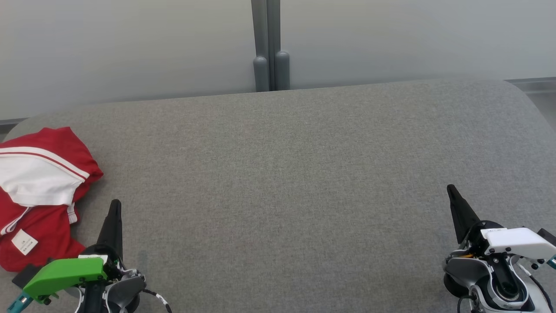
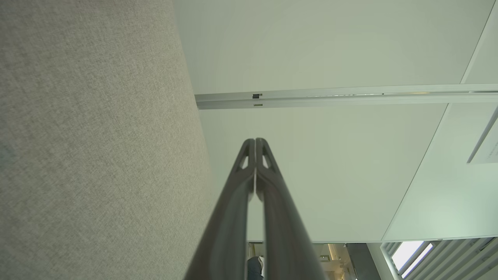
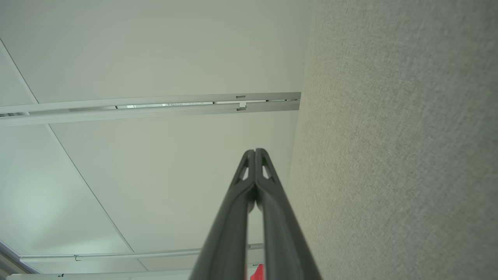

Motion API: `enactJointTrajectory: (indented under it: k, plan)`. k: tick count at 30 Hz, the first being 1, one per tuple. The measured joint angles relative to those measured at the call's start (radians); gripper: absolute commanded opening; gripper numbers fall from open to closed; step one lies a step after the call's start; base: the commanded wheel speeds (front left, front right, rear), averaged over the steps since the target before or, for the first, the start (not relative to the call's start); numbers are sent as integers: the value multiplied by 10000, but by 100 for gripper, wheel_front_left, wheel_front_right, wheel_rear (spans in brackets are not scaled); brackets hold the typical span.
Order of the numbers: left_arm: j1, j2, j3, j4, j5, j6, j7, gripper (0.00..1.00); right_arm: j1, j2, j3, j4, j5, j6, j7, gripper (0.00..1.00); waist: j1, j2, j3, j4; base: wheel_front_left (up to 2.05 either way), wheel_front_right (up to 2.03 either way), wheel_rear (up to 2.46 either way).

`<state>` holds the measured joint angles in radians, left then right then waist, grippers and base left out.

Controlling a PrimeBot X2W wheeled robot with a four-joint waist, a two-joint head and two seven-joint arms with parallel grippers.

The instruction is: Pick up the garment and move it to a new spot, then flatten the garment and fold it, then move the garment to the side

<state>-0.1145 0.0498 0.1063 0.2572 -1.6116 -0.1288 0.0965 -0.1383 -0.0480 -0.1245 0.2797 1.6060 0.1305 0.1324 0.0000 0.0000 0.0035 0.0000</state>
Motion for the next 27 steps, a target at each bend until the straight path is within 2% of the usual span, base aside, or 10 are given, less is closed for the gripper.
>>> enactJointTrajectory:
  k: [8,9,17,27]
  plan:
    - [0,0,2,0,0,0,0,0,0,0,0,0,0,0,0,0,0,0,0,0,0,0,0]
    - [0,0,0,0,0,0,0,100,0,0,0,0,0,0,0,100,0,0,0,0,0,0,0]
    - [377,-69,-115,360,163,27,-176,100,407,84,144,280,-178,-4,-178,100,0,0,5,3,0,0,0]
    - [437,-36,-257,307,2387,27,-642,100,481,-19,443,69,-2132,-4,-692,100,0,0,14,9,0,0,0]
